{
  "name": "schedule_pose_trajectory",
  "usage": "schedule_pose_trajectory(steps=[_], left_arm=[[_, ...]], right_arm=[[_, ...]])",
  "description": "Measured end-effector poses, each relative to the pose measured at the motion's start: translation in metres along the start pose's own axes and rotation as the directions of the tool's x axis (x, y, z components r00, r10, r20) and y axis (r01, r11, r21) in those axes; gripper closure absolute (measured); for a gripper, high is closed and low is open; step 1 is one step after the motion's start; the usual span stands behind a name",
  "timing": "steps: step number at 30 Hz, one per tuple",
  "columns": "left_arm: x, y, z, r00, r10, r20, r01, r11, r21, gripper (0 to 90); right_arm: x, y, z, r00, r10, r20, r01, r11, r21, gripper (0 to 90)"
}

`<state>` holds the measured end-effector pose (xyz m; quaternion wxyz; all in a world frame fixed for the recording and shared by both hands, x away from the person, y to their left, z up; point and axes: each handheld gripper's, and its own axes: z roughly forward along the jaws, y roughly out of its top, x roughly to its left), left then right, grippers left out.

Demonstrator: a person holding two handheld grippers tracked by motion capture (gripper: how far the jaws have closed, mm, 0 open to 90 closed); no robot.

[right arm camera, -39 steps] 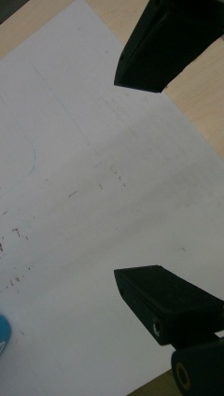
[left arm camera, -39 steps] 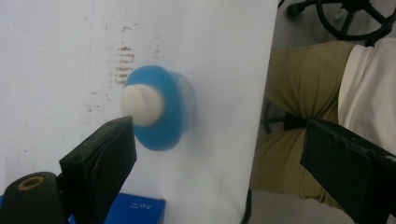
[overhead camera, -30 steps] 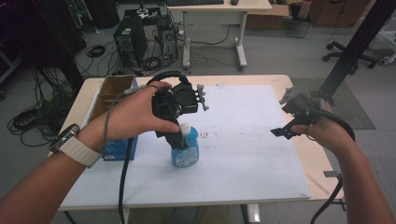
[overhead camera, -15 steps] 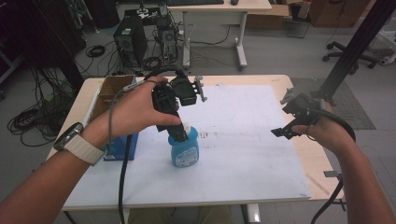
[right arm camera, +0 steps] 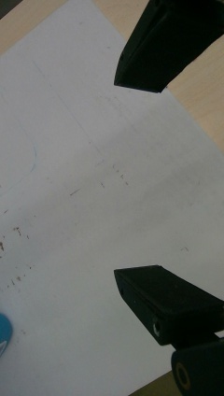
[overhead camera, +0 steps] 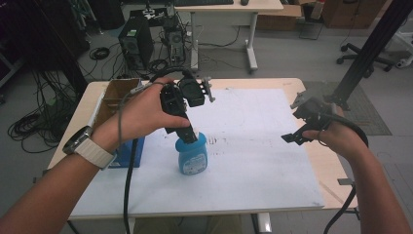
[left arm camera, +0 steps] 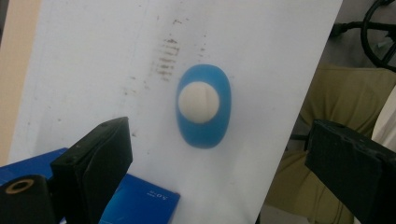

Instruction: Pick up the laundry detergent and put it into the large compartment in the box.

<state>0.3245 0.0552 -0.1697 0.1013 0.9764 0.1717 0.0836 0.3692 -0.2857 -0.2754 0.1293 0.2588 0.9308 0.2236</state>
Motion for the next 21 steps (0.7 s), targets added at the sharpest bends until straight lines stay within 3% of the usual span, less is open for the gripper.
schedule_pose_trajectory(steps=[7,21], left_arm=[[0.008,-0.002,0.007,0.9994,-0.033,0.015,0.033,0.9993,-0.015,7.4],[0.017,0.000,0.022,0.9990,-0.033,0.028,0.034,0.9994,-0.004,7.3]], right_arm=[[-0.002,-0.002,0.000,1.0000,0.009,-0.001,-0.009,1.000,0.000,7.5],[-0.003,-0.001,0.003,1.0000,0.009,-0.003,-0.009,1.000,0.004,7.5]])
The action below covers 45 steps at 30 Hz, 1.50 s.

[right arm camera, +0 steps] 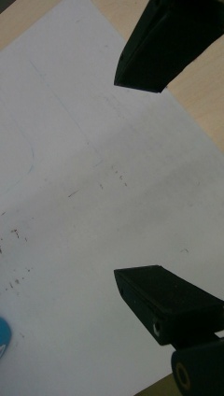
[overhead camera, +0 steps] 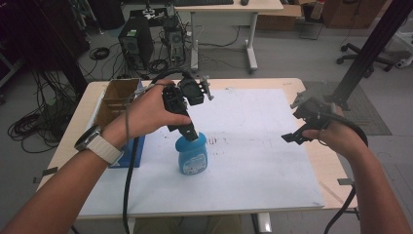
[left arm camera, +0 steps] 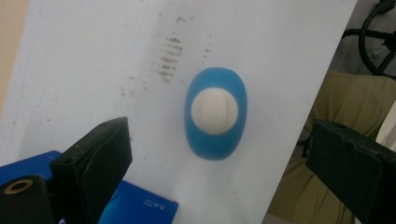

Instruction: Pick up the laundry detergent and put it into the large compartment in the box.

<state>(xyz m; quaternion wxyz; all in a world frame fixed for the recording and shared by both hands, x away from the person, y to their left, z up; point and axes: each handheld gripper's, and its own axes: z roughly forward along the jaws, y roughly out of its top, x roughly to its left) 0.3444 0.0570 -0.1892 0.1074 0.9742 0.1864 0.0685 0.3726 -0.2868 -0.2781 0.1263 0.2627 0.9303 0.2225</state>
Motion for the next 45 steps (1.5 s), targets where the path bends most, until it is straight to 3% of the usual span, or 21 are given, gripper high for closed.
schedule_pose_trajectory(steps=[12,45], left_arm=[[0.007,-0.001,0.012,0.9998,0.017,0.010,-0.017,0.9997,-0.015,7.5],[0.008,0.001,0.051,0.9988,0.032,0.037,-0.032,0.9993,0.019,7.9]], right_arm=[[-0.001,0.003,0.003,1.0000,0.000,-0.003,0.000,1.000,0.003,7.5],[-0.001,0.000,0.005,0.9999,0.009,-0.005,-0.009,1.000,0.005,7.5]])
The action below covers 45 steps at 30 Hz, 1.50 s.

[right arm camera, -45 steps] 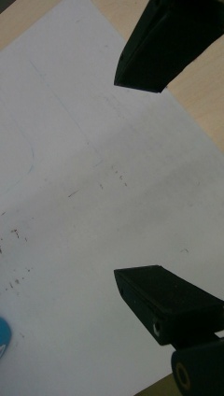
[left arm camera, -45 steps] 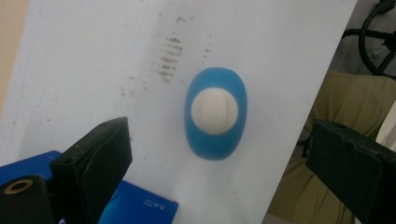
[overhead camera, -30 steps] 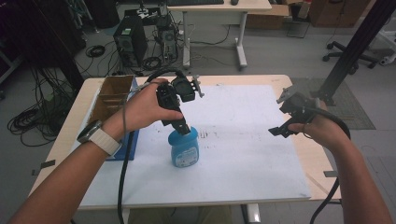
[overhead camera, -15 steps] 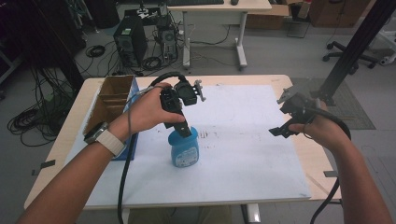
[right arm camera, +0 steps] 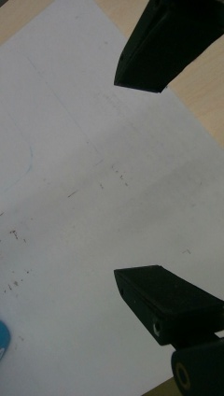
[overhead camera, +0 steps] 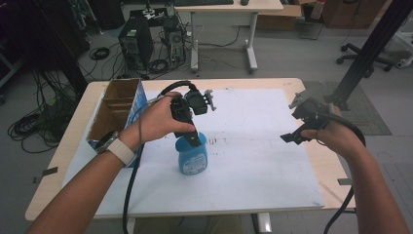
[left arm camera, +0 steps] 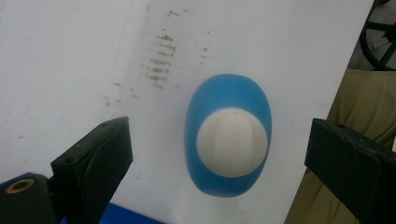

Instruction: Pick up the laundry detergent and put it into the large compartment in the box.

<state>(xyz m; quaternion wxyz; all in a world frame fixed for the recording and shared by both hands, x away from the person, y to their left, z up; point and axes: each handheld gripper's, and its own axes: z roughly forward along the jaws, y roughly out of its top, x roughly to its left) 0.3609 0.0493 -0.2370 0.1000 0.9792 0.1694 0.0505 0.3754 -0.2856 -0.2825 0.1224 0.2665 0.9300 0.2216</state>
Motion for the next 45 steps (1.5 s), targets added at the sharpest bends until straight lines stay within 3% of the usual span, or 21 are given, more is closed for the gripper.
schedule_pose_trajectory(steps=[45], left_arm=[[-0.006,0.000,0.045,1.0000,0.001,0.006,-0.001,0.9991,0.042,12.0]], right_arm=[[0.001,-0.004,0.001,1.0000,0.001,-0.001,-0.001,1.000,-0.002,7.5]])
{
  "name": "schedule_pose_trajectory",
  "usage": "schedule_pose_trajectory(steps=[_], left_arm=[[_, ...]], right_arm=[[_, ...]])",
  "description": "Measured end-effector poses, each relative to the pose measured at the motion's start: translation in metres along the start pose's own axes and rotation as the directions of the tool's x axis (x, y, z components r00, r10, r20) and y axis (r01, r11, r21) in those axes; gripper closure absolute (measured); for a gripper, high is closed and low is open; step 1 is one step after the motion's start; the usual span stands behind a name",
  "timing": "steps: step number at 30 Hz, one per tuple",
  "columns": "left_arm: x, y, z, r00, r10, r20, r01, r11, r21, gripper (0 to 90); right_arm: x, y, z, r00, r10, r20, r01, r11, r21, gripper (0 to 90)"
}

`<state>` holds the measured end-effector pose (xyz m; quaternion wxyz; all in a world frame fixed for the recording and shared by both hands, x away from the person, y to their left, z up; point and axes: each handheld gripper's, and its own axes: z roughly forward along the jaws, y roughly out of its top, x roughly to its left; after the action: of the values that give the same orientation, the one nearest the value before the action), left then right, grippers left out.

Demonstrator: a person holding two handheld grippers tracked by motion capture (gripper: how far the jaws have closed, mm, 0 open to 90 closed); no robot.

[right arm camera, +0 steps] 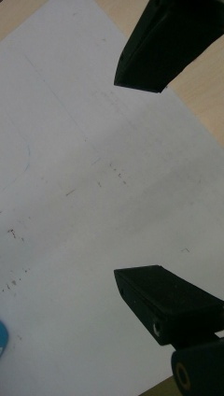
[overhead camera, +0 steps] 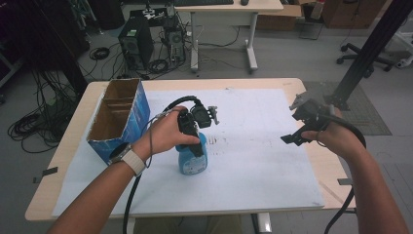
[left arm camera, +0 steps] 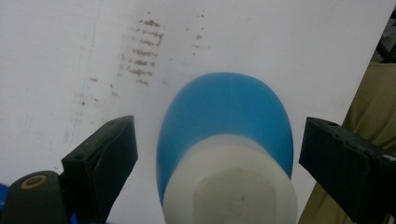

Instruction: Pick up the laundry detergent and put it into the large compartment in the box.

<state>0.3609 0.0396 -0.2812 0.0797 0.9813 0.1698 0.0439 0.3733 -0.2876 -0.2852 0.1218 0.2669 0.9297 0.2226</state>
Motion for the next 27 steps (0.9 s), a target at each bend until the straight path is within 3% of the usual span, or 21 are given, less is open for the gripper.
schedule_pose_trajectory(steps=[27], left_arm=[[0.0028,-0.0013,0.0034,1.0000,-0.001,0.006,0.001,1.0000,0.002,33.4]], right_arm=[[-0.0008,-0.0049,0.0002,1.0000,0.008,-0.002,-0.008,1.000,0.001,7.6]])
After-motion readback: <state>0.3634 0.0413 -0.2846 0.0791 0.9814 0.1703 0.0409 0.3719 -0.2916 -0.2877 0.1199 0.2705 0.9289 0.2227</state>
